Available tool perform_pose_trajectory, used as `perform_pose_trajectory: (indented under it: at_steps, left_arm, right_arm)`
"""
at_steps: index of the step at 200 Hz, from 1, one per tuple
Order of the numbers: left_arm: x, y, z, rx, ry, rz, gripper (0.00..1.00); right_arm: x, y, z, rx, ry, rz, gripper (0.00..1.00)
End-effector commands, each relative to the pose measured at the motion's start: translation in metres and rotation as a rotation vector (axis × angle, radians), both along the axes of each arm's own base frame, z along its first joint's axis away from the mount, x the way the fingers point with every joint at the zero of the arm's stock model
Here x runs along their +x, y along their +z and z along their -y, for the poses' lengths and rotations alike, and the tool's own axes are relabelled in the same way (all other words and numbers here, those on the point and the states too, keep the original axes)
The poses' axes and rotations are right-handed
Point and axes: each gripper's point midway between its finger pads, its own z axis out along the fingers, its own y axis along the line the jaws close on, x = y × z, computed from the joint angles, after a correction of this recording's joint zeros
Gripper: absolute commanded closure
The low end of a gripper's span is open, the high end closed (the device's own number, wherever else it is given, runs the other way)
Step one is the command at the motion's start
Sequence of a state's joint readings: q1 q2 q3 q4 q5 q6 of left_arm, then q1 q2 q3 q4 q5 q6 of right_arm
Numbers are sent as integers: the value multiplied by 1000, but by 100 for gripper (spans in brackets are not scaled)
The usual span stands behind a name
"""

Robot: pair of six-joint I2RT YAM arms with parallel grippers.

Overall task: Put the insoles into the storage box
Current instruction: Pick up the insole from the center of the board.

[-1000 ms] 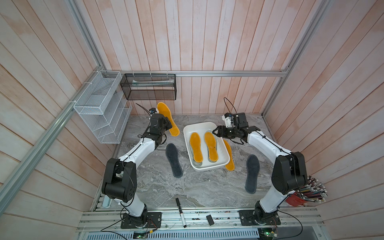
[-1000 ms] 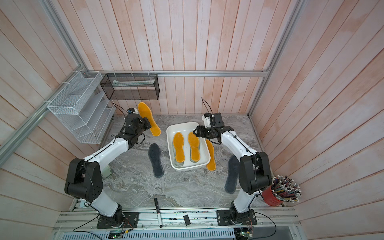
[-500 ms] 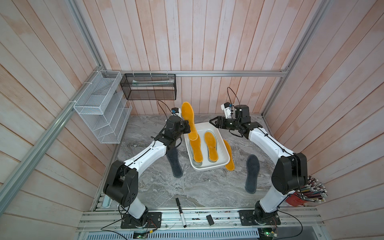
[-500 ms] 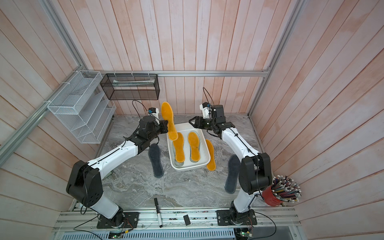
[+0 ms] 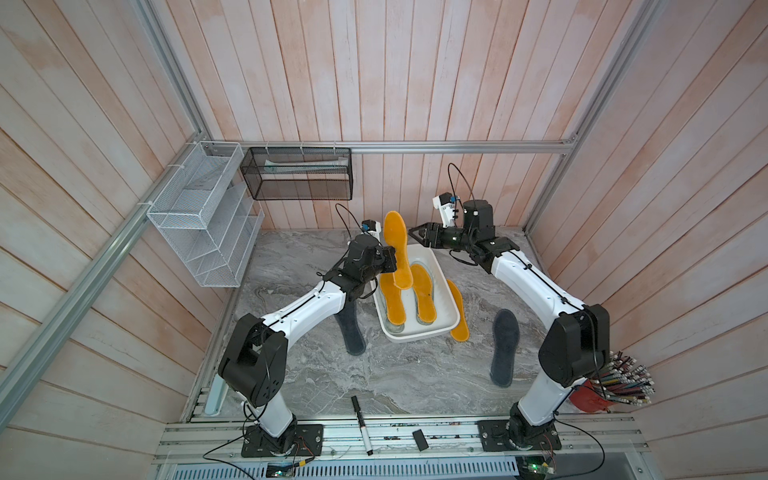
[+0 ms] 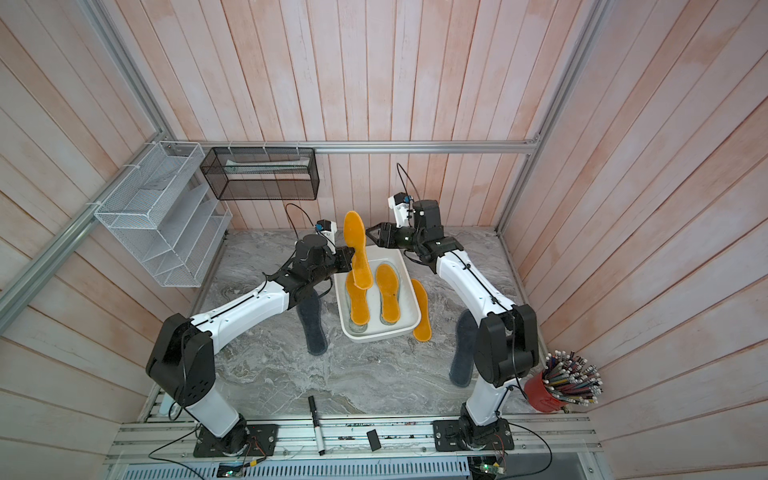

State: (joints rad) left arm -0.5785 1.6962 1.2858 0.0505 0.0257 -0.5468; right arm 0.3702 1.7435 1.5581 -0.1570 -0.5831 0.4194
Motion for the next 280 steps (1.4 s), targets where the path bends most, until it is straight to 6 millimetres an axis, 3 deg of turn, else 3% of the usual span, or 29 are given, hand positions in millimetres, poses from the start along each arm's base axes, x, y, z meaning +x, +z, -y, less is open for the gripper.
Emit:
perform_pose_trajectory:
  at_steps: [1,105,167,199,232,280]
  left_arm:
    - [2,5,10,-34,-21,-4,100]
    - [-4,2,15,-27,-38,-20,100]
    - [-9,2,7,-13,-21,-11,100]
    - [-11,4,0,-3,2,8,98]
    - [-11,3,-9,-1,31,5,79]
    - [-11,3,-33,12,133,-4,42]
  right_arm:
    - [-2,-12,-6,-18,20,-22,43]
    - [-17,-47,-26,-65,71,-88,63]
    - [-24,-49,-34,-48,114,-87,100]
    - [-30,-44,-41,6,153,-84,100]
    - [-30,-43,-41,23,155,-81,100]
    - [-32,-49,-39,73,169,-117,100]
